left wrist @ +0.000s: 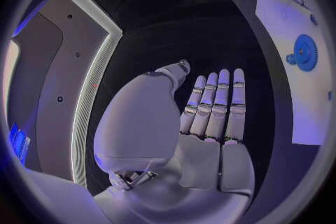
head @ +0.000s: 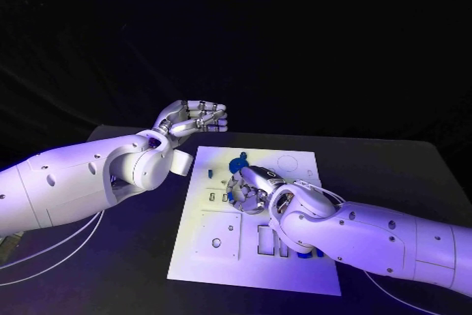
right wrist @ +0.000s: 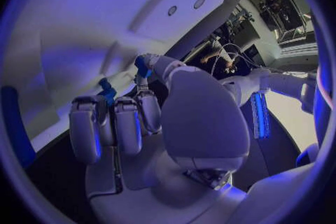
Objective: Assemble the parts on the task board
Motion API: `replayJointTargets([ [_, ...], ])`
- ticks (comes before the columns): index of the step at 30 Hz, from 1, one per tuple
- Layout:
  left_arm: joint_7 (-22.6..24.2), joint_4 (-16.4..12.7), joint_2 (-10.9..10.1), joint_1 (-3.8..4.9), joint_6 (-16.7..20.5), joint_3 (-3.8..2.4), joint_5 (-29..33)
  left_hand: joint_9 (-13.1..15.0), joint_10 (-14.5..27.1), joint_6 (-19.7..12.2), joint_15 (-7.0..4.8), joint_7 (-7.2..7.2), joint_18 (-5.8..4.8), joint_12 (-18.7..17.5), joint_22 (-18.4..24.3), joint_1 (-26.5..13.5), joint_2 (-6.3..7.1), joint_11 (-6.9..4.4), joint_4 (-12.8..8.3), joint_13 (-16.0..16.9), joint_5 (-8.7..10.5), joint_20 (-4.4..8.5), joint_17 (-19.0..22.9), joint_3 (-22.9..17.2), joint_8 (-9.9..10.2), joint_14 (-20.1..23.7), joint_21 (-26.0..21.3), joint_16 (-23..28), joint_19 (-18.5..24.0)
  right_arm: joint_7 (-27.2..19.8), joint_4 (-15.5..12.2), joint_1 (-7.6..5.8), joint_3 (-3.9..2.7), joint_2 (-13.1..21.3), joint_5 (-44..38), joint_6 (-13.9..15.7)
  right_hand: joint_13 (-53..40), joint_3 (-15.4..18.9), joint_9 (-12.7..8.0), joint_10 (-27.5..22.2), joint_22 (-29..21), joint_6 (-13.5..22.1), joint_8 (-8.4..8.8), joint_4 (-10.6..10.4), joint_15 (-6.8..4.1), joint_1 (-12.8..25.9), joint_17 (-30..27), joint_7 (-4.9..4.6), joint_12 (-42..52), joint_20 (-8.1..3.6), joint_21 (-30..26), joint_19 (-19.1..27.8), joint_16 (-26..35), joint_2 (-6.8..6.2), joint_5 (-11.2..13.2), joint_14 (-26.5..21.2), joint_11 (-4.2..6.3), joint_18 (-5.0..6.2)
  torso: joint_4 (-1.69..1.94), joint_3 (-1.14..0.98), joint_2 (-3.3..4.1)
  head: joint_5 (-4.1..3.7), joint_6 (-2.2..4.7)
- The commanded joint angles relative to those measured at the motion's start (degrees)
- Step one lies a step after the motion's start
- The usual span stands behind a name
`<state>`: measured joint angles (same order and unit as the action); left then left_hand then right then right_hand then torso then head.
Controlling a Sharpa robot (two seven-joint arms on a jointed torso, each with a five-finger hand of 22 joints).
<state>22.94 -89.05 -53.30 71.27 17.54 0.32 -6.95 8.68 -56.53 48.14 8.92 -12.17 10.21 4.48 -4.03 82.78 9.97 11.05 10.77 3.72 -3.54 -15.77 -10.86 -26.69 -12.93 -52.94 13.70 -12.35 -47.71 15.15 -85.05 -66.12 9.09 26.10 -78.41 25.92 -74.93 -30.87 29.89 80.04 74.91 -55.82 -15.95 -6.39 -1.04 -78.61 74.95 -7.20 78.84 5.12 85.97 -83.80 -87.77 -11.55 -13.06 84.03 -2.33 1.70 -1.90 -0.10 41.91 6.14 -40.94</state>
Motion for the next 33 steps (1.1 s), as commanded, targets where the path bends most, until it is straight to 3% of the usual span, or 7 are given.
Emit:
replayJointTargets([
  [1,0.1,-0.18,0.07,0.03,-1.07,-0.04,0.2,-0.09,0.0,-0.4,0.31,-2.35,0.35,-0.27,0.07,-0.47,0.32,0.44,-0.04,0.06,0.21,0.08,-0.11,-0.33,0.15,-0.11,-0.28,0.19,-0.45,1.35,0.35,0.16,0.03,-0.2,-1.24,-1.24,-2.36,-0.13,1.02,0.16,11.3,-0.21,-0.24,0.32,-0.54,0.47,8.55,0.31,0.03,-0.4,0.06,-2.92,0.24,-0.25,-0.1,4.48,0.07,-0.39,0.01,0.02,-0.02,0.03,-0.07],
  [33,0.01,-0.18,-0.08,0.03,-1.11,-0.04,0.2,-0.09,0.0,-0.4,0.31,-2.35,0.35,-0.27,0.07,-0.47,0.32,0.44,-0.04,0.06,0.21,0.08,-0.11,-0.33,0.15,-0.11,-0.28,0.19,-0.45,3.08,1.81,0.91,0.05,-0.92,-1.79,-1.5,-2.09,-0.11,1.04,-0.08,11.24,0.2,-0.23,0.81,-0.55,1.1,8.48,0.25,-0.24,-0.44,-0.04,-2.85,0.28,-1.32,-0.13,4.47,0.04,-0.36,0.0,-0.04,0.04,-0.16,-0.49],
])
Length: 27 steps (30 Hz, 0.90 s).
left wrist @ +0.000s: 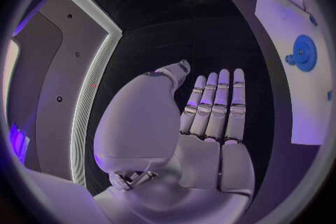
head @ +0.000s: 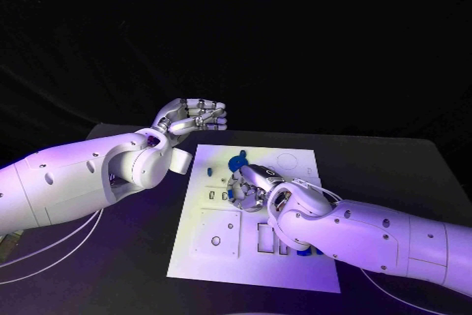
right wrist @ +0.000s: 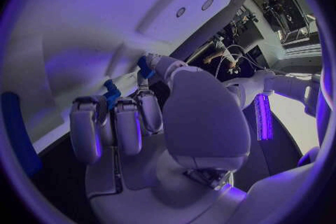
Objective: Assemble the parts on the task board
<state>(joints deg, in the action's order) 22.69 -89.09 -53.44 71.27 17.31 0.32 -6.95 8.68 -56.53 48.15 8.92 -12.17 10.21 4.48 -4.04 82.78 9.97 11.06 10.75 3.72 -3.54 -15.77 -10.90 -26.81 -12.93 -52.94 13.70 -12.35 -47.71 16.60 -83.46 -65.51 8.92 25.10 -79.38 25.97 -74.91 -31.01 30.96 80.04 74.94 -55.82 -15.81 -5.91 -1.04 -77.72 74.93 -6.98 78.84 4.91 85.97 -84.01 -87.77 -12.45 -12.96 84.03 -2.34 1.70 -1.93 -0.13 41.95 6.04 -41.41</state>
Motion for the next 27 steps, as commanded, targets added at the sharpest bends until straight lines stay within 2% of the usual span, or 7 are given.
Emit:
replayJointTargets([
  [1,0.26,-0.12,0.06,0.03,-0.89,-0.04,0.2,-0.09,0.0,-0.4,0.3,-2.35,0.34,-0.27,0.08,-0.47,0.32,0.44,-0.01,0.06,0.21,0.08,-0.07,-0.21,0.15,-0.11,-0.28,0.18,-0.45,1.64,0.21,0.3,0.22,0.09,-0.84,-1.55,-2.1,0.03,-0.03,-0.08,11.21,0.2,-0.37,0.33,-0.55,0.21,8.5,0.03,-0.24,-0.23,-0.04,-2.65,0.28,-0.43,-0.22,4.47,0.05,-0.36,0.04,-0.01,0.0,-0.06,-0.03],
  [14,0.25,-0.04,0.09,0.03,-0.9,-0.04,0.2,-0.09,0.0,-0.4,0.3,-2.35,0.34,-0.27,0.08,-0.47,0.32,0.44,-0.01,0.06,0.21,0.08,-0.07,-0.21,0.15,-0.11,-0.28,0.18,-0.45,1.84,0.12,0.3,0.22,0.06,-1.11,-0.69,-1.87,-0.05,-0.14,-0.35,11.28,0.98,-0.1,0.78,-0.42,0.73,8.5,-0.23,-0.49,-0.17,0.0,-2.7,0.29,-1.45,-0.25,4.48,-0.15,-0.39,0.03,-0.01,-0.01,-0.21,0.01],
  [15,0.24,-0.04,0.09,0.03,-0.9,-0.04,0.2,-0.09,0.0,-0.4,0.3,-2.35,0.34,-0.27,0.08,-0.47,0.32,0.44,-0.01,0.06,0.21,0.08,-0.07,-0.21,0.15,-0.11,-0.28,0.18,-0.45,1.86,0.13,0.3,0.22,0.05,-1.12,-0.53,-1.8,0.96,-0.19,-0.39,11.29,1.28,0.03,-1.0,-0.12,3.46,8.55,-0.55,-0.53,-0.03,-0.01,-2.7,0.28,-1.58,0.0,4.49,-0.52,-0.4,0.02,-0.01,0.0,-0.21,0.01],
  [16,0.24,-0.03,0.09,0.03,-0.91,-0.04,0.2,-0.09,0.0,-0.4,0.3,-2.35,0.34,-0.27,0.08,-0.47,0.32,0.44,-0.01,0.06,0.21,0.08,-0.07,-0.21,0.15,-0.11,-0.28,0.18,-0.45,1.89,0.14,0.3,0.22,0.03,-1.15,-0.35,-1.74,1.22,-0.2,-0.44,11.24,1.49,0.06,-1.26,-0.12,3.79,8.53,-0.49,-0.57,0.05,-0.08,-2.66,0.29,-1.69,-0.08,4.49,-0.46,-0.37,0.01,-0.01,0.0,-0.21,0.02],
  [27,0.19,0.01,0.08,0.03,-0.92,-0.04,0.2,-0.09,0.0,-0.4,0.3,-2.35,0.34,-0.27,0.08,-0.47,0.32,0.44,-0.01,0.06,0.21,0.08,-0.07,-0.21,0.15,-0.11,-0.28,0.18,-0.45,1.82,0.15,0.3,0.22,0.06,-1.38,0.78,-1.21,2.68,-0.35,-0.99,11.17,2.85,0.51,-2.25,0.07,4.79,8.44,-0.78,-1.05,0.27,-0.22,-2.58,0.34,-2.5,-0.13,4.46,-0.71,-0.33,0.02,-0.05,0.03,-0.26,-0.03],
])
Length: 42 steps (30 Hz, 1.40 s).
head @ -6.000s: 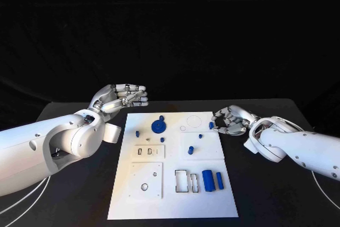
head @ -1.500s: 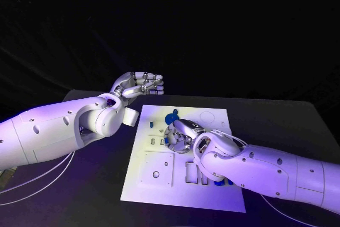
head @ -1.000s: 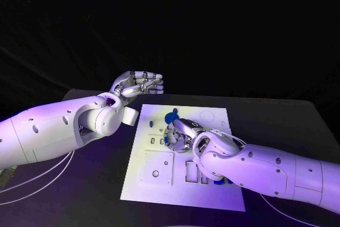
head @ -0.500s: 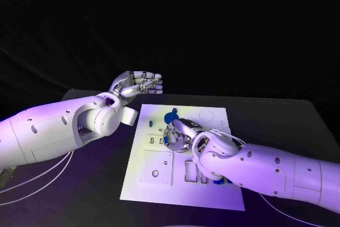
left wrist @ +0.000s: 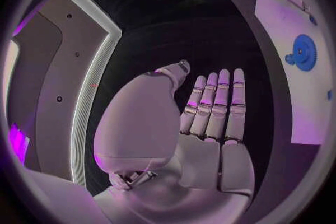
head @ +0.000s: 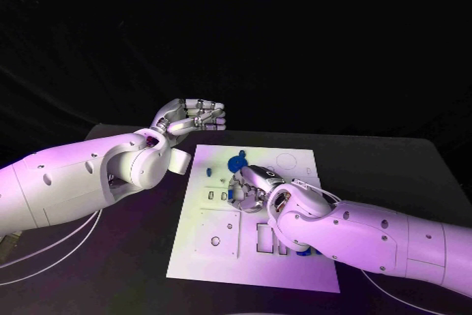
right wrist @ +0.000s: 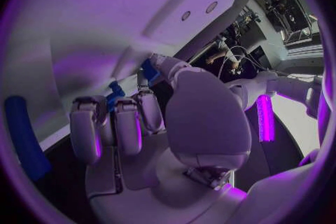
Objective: Assemble the parts on the task board
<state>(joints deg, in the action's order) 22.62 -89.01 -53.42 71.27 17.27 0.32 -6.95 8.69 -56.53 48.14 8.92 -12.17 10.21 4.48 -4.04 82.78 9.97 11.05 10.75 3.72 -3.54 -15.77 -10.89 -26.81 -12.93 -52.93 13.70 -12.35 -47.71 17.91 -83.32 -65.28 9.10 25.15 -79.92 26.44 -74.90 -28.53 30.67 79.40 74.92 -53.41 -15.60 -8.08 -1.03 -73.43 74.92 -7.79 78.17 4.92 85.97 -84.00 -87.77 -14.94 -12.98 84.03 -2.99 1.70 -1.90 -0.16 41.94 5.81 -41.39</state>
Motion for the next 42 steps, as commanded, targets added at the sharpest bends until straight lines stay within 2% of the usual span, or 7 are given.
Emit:
replayJointTargets([
  [1,0.25,-0.08,0.07,0.03,-0.88,-0.04,0.2,-0.09,0.0,-0.4,0.3,-2.35,0.34,-0.27,0.08,-0.47,0.32,0.44,-0.01,0.06,0.21,0.08,-0.08,-0.21,0.15,-0.11,-0.28,0.18,-0.45,0.46,0.0,0.07,0.04,0.0,-0.84,0.41,-1.08,0.24,-0.06,-0.46,11.22,0.5,0.32,-0.09,0.07,0.48,8.47,0.02,-0.51,0.27,-0.18,-2.62,0.33,-0.03,-0.12,4.47,-0.07,-0.35,-0.01,-0.02,0.03,-0.02,-0.06],
  [14,0.07,0.06,0.11,0.02,-0.92,-0.04,0.2,-0.11,-0.06,-0.37,0.3,-2.33,0.34,-0.41,0.09,-0.64,0.39,0.43,-0.29,0.06,0.21,0.07,-0.17,-0.53,0.21,-0.15,-0.36,0.36,-0.49,-1.0,-0.41,0.07,0.04,0.34,-0.84,3.33,1.52,5.44,-0.3,-3.0,10.87,3.28,1.09,-1.89,0.66,0.49,8.34,-0.63,-2.86,0.84,-0.74,-2.27,0.42,-1.06,-0.11,4.41,-0.73,-0.2,0.01,-0.06,0.02,-0.07,0.02],
  [22,-2.19,0.75,0.12,0.02,-0.87,-0.03,-2.25,-0.19,0.19,-0.66,0.24,-2.24,0.44,-0.63,-0.12,-1.37,0.81,0.42,-0.42,0.05,0.24,0.28,-0.35,-0.4,0.45,-0.35,0.12,0.48,-1.51,-3.05,-3.63,-0.23,-0.17,2.71,-1.15,8.05,2.19,18.96,-2.2,-3.65,11.01,5.48,1.34,-7.1,1.15,-5.27,8.38,-1.25,-2.95,1.34,-0.88,-2.34,0.44,1.69,-0.48,4.4,-1.2,-0.2,-0.14,-0.04,-0.19,-0.09,0.16],
  [28,-6.93,1.49,0.25,0.01,-1.3,0.05,-7.36,1.08,-5.07,1.09,-2.84,-1.13,0.37,2.77,-1.94,-4.8,1.27,-1.5,0.81,1.52,0.2,3.57,-5.08,1.11,-2.6,-9.92,5.05,-7.86,-9.55,-8.38,-7.32,-1.93,-0.5,6.9,2.07,9.66,2.33,21.5,-2.71,-3.69,11.03,5.57,1.13,-8.42,1.17,-7.35,8.43,-1.23,-2.91,1.36,-0.95,-2.33,0.43,2.49,-0.55,4.41,-1.29,-0.19,-0.3,-0.13,-0.5,-0.02,0.38],
  [32,-12.55,2.1,0.34,-0.01,-4.08,0.1,-12.47,4.15,-7.8,0.66,-5.6,0.71,0.21,9.19,-5.4,-6.5,1.09,-3.74,2.48,4.99,0.12,6.7,-14.87,3.07,-8.88,-15.14,12.18,-23.62,-16.74,-14.18,-9.59,-3.83,-0.65,10.8,7.86,9.45,1.88,20.89,-3.09,-3.39,10.5,5.67,1.06,-8.41,1.25,-9.09,8.49,-1.34,-2.45,1.42,-1.68,-1.82,0.42,3.85,-0.61,4.41,-1.37,0.02,-0.46,-0.25,-0.92,0.17,0.25],
  [36,-24.16,3.0,0.77,0.0,-10.56,0.18,-19.35,14.58,-1.41,-7.0,-8.78,4.1,-0.16,41.06,-17.75,-11.36,-1.91,-7.1,4.93,26.9,-1.17,10.4,-53.46,5.69,-26.51,-26.32,32.45,-64.53,-20.84,-17.77,-11.6,-6.31,-0.74,15.76,14.95,8.95,1.94,20.73,-3.13,-3.46,10.46,5.55,0.98,-8.39,1.25,-9.32,8.5,-1.34,-2.49,1.42,-1.74,-1.78,0.42,4.01,-0.61,4.41,-1.37,0.03,-0.73,-0.37,-1.46,0.4,0.19],
  [42,-37.73,4.43,2.35,0.04,-19.48,0.83,-31.01,18.1,-1.13,-8.47,-9.66,5.02,-1.05,59.36,-33.65,-16.16,-2.8,-8.11,6.04,39.22,0.22,10.86,-65.42,4.91,-36.58,-31.6,48.39,-72.07,-19.74,-19.8,-12.48,-9.26,-0.75,21.54,18.45,9.17,1.93,20.66,-3.19,-3.43,10.66,4.95,0.6,-8.6,1.23,-8.9,8.45,-1.28,-2.44,1.42,-1.53,-1.94,0.46,4.33,-0.48,4.39,-1.34,-0.04,-0.9,-0.64,-2.29,0.79,-0.28],
])
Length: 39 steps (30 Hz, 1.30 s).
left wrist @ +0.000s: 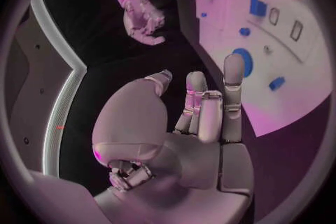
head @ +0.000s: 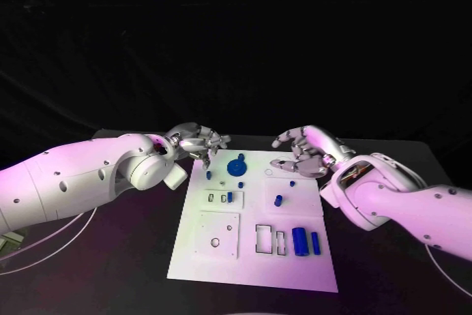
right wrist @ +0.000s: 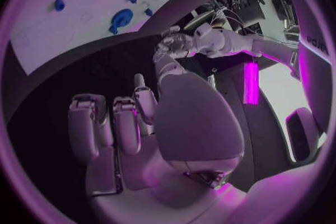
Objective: Assemble the parts on the task board
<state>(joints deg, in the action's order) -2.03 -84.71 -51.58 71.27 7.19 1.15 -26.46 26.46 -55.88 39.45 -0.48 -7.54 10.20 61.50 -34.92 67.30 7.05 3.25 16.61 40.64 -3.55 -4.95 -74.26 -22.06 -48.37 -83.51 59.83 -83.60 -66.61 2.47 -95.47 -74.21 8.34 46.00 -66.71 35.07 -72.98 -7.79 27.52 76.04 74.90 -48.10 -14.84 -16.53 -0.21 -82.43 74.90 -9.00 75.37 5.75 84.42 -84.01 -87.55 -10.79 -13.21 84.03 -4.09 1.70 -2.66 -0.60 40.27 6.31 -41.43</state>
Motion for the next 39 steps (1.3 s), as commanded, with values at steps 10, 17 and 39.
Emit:
replayJointTargets([
  [10,-23.32,0.24,4.13,0.06,-17.21,0.24,-30.01,2.89,-10.01,3.2,-2.31,3.0,-2.31,9.76,-12.27,-6.27,0.49,-2.64,0.33,11.42,0.31,1.85,-6.18,3.94,-6.93,-3.35,9.45,-2.65,-3.65,-4.49,0.26,-1.54,0.08,5.6,6.22,0.71,0.62,0.13,-0.11,-0.57,10.23,-0.55,-0.3,-0.15,0.38,0.51,7.84,0.0,-0.15,0.57,-0.57,-1.52,0.5,0.01,-0.22,4.23,-0.19,0.14,0.03,-0.62,-1.18,0.93,-1.1],
  [17,-25.68,1.56,6.55,0.11,-17.84,0.68,-32.72,3.06,-4.9,1.25,-2.03,2.53,-1.59,5.71,-7.98,-7.65,0.03,-2.24,0.25,4.81,0.27,1.76,-4.43,6.23,-6.21,-2.62,7.24,-1.78,-0.64,-4.17,1.23,-1.63,0.14,6.08,6.69,0.51,1.44,0.17,-0.18,-1.26,9.78,-0.45,-0.27,-0.14,0.37,0.61,7.54,-0.01,-0.86,0.57,-1.15,-1.1,0.64,-0.01,-0.24,4.15,-0.18,0.31,0.09,-1.01,-1.32,0.96,-1.47],
  [39,-27.1,3.14,10.24,0.37,-21.76,1.37,-33.79,0.83,-4.95,-0.3,-0.88,1.09,-2.09,5.79,-11.13,-7.58,-2.03,-0.96,0.3,4.63,0.25,0.71,-4.83,8.56,-2.11,-2.65,8.97,-1.9,-1.84,-3.14,2.38,-1.44,0.26,5.9,6.96,-0.62,2.91,0.11,-0.45,-2.49,9.19,-0.06,-0.13,-0.11,0.35,0.6,6.96,-0.05,-2.23,0.55,-1.98,-0.52,0.94,0.09,-0.31,3.96,-0.19,0.53,0.17,-1.02,-1.18,1.17,-2.46],
])
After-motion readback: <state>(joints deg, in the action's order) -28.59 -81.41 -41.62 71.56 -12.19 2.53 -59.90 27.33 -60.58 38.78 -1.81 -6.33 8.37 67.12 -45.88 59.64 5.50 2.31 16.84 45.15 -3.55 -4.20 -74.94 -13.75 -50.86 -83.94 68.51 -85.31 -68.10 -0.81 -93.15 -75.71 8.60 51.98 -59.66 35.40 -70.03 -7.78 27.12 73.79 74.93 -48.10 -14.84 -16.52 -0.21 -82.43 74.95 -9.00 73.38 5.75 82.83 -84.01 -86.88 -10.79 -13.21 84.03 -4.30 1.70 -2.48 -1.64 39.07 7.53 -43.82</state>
